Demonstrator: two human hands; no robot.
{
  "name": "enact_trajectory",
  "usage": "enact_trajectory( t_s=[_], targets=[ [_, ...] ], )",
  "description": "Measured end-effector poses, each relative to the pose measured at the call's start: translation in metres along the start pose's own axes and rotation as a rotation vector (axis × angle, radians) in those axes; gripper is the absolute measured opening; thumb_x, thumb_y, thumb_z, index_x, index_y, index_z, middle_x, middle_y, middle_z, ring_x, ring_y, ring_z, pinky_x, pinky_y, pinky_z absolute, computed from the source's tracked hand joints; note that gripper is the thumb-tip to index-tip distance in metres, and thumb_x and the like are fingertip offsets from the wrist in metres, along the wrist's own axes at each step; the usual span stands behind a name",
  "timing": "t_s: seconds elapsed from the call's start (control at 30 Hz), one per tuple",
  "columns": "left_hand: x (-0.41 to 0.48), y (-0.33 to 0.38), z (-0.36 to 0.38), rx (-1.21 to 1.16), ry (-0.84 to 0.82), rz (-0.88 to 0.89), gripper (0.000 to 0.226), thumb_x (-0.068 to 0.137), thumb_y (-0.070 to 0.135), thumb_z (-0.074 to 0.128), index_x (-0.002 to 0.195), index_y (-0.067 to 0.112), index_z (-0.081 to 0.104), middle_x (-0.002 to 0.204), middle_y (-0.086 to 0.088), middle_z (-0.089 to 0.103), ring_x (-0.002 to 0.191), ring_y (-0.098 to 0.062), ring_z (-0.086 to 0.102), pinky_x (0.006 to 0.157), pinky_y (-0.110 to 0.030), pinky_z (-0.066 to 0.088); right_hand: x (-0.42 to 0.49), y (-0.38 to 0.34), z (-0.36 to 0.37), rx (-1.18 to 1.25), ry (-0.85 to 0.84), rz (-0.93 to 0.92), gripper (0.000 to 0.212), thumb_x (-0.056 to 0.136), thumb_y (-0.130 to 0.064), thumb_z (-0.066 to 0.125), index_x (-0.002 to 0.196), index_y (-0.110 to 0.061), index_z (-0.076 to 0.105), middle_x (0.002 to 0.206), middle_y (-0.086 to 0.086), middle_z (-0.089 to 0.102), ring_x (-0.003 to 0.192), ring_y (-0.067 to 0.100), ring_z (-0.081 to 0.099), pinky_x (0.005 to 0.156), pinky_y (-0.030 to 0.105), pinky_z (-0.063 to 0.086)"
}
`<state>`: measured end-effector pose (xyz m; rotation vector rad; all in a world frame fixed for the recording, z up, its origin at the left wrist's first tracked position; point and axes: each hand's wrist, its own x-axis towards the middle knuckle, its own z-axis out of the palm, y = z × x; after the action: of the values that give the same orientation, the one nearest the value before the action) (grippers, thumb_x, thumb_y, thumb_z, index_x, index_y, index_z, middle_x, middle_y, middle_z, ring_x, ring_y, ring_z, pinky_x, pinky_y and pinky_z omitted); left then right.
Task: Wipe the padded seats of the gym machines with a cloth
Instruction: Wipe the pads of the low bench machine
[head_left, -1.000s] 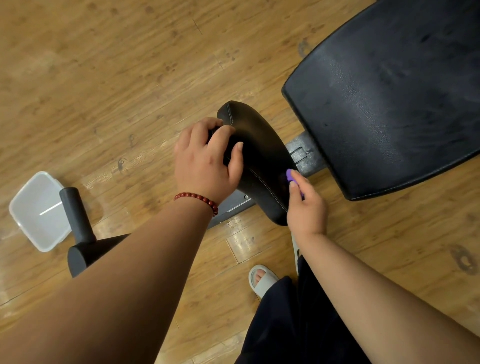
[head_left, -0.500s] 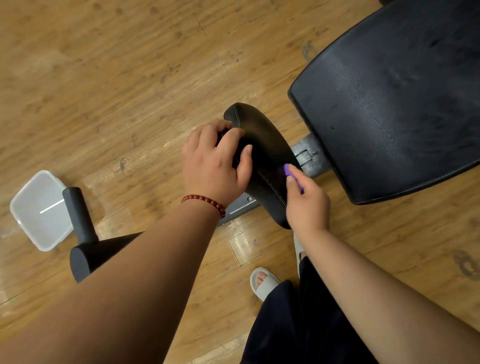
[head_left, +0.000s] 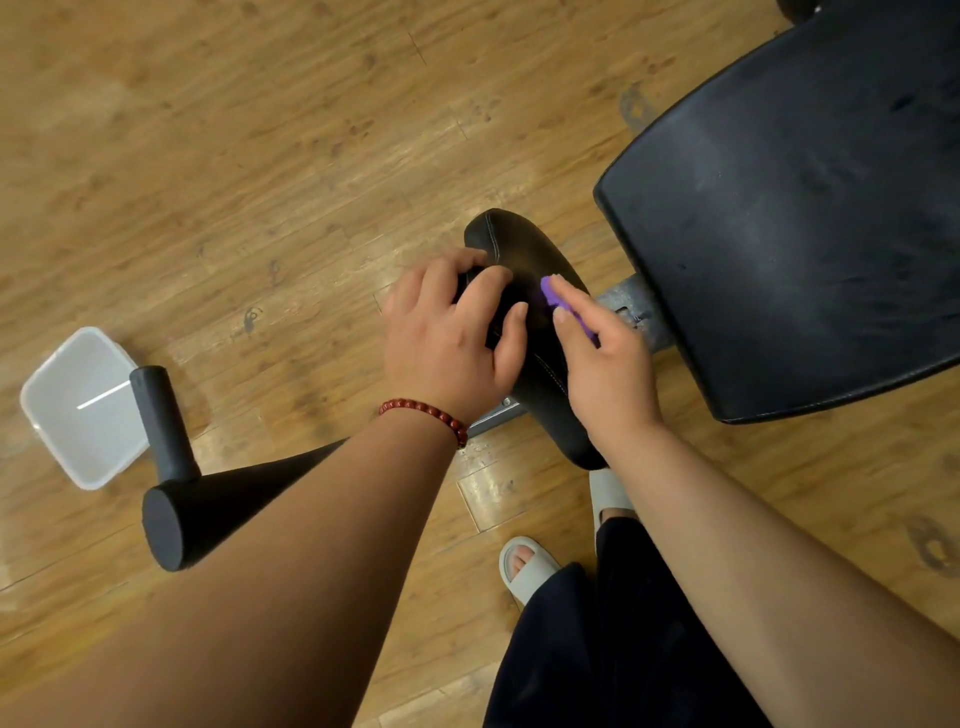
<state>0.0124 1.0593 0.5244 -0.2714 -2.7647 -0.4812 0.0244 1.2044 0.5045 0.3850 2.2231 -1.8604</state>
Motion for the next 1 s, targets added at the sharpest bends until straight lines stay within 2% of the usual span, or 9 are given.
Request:
enact_trajectory(
  t_s=[0.1,0.17,0.3,0.53,0.67,0.8,0.83,0.9,1.0],
  targets=[
    [0.000,-0.001,0.000,0.000,-0.009,-0.008,0.034,0.090,0.037,0.050,0.102,0.012,0.070,0.109,-0.009,0.064,0.100,-0.028,0.058,0.086,-0.035,0.037,0.014,0.000,-0.001,-0.048,-0.021,0.008,0.032,0.101,-0.024,0.047,0.130,-0.030,0.060,0.107,-0.036,0.053,0.099,-0.027,0.046,0.085,-0.002,0.038],
    [0.000,-0.001,0.000,-0.005,-0.014,-0.015,0.033,0.090,0.036,0.051,0.102,0.012,0.070,0.108,-0.009,0.064,0.100,-0.029,0.059,0.087,-0.038,0.039,0.037,-0.006,0.002,-0.065,-0.028,0.063,0.030,0.101,-0.023,0.048,0.126,-0.030,0.063,0.098,-0.036,0.054,0.096,-0.021,0.051,0.083,0.001,0.042],
    [0.000,0.001,0.000,-0.013,-0.024,-0.057,0.036,0.089,0.037,0.051,0.106,0.011,0.068,0.110,-0.011,0.063,0.100,-0.028,0.058,0.087,-0.040,0.042,0.065,-0.019,0.009,-0.054,-0.113,0.094,0.029,0.099,-0.018,0.050,0.122,-0.026,0.067,0.098,-0.030,0.060,0.105,-0.004,0.059,0.097,0.022,0.049],
    [0.002,0.006,-0.006,-0.107,-0.045,-0.179,0.046,0.089,0.039,0.044,0.117,0.006,0.060,0.116,-0.012,0.058,0.105,-0.021,0.049,0.091,-0.034,0.037,0.037,-0.033,-0.010,-0.038,-0.319,-0.120,0.032,0.100,-0.016,0.051,0.125,-0.032,0.060,0.121,-0.024,0.058,0.121,-0.010,0.048,0.099,0.007,0.038],
    [0.005,0.011,-0.009,-0.142,-0.042,-0.272,0.049,0.089,0.036,0.041,0.123,0.005,0.055,0.121,-0.012,0.057,0.109,-0.020,0.046,0.094,-0.027,0.032,0.060,-0.045,-0.001,-0.140,-0.411,-0.186,0.030,0.099,-0.014,0.052,0.123,-0.027,0.064,0.114,-0.026,0.059,0.110,-0.019,0.049,0.094,0.001,0.035],
    [0.006,0.018,-0.012,-0.205,-0.031,-0.434,0.053,0.091,0.033,0.038,0.134,0.004,0.050,0.132,-0.012,0.053,0.122,-0.016,0.039,0.103,-0.006,0.015,0.091,-0.056,0.009,-0.332,-0.590,-0.196,0.026,0.098,-0.019,0.054,0.119,-0.023,0.068,0.116,-0.014,0.067,0.112,-0.005,0.056,0.098,0.012,0.040],
    [0.005,0.020,-0.013,-0.231,-0.031,-0.492,0.055,0.092,0.034,0.036,0.138,0.005,0.046,0.137,-0.011,0.050,0.126,-0.014,0.036,0.104,-0.004,0.012,0.096,-0.059,0.009,-0.390,-0.630,-0.200,0.026,0.098,-0.021,0.054,0.120,-0.023,0.069,0.117,-0.013,0.066,0.113,-0.002,0.056,0.097,0.009,0.039],
    [0.005,0.023,-0.013,-0.298,-0.028,-0.607,0.060,0.093,0.038,0.030,0.145,0.009,0.038,0.144,-0.007,0.044,0.131,-0.011,0.032,0.107,-0.011,0.016,0.102,-0.068,0.008,-0.466,-0.695,-0.202,0.026,0.098,-0.021,0.055,0.120,-0.023,0.068,0.118,-0.012,0.065,0.109,-0.005,0.053,0.087,-0.003,0.033],
    [0.004,0.025,-0.010,-0.368,-0.015,-0.716,0.058,0.095,0.036,0.028,0.149,0.013,0.032,0.149,-0.003,0.038,0.134,-0.001,0.027,0.108,-0.010,0.016,0.095,-0.083,0.005,-0.388,-0.774,-0.221,0.026,0.098,-0.019,0.054,0.120,-0.023,0.068,0.114,-0.017,0.064,0.107,-0.010,0.054,0.088,-0.002,0.034]
  ],
)
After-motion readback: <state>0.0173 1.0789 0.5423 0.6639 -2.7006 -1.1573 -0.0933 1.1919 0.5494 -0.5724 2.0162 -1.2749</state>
